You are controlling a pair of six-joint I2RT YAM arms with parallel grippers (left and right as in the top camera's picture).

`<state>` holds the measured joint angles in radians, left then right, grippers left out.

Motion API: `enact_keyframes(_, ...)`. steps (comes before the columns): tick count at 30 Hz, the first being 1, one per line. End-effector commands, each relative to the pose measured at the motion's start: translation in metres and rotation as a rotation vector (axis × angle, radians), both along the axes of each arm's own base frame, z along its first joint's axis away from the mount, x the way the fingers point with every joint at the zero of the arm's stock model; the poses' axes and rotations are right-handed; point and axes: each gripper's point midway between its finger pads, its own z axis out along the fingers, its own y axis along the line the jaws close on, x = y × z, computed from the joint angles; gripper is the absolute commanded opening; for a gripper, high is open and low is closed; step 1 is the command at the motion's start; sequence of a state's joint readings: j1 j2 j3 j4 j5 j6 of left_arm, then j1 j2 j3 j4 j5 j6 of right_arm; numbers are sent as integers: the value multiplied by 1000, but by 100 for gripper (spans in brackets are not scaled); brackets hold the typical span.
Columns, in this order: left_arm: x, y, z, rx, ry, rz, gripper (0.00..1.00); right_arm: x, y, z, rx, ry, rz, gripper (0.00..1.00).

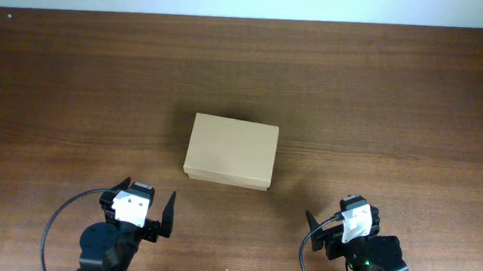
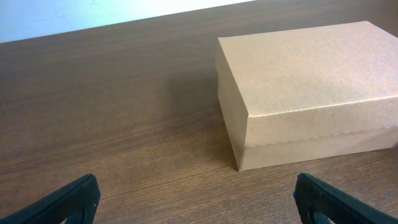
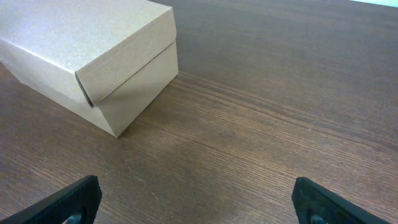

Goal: Pack container

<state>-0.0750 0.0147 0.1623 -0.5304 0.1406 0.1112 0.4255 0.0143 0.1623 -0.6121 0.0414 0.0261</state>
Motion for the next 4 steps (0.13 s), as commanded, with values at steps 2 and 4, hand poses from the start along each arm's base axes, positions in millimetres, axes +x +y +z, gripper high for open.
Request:
enact_keyframes(2,1,2,1,-6,-8,16,100,1,-1,0,3,-7,-12,99)
enact_keyframes(4,1,2,1,-6,-8,16,100,1,-1,0,3,-7,-12,99)
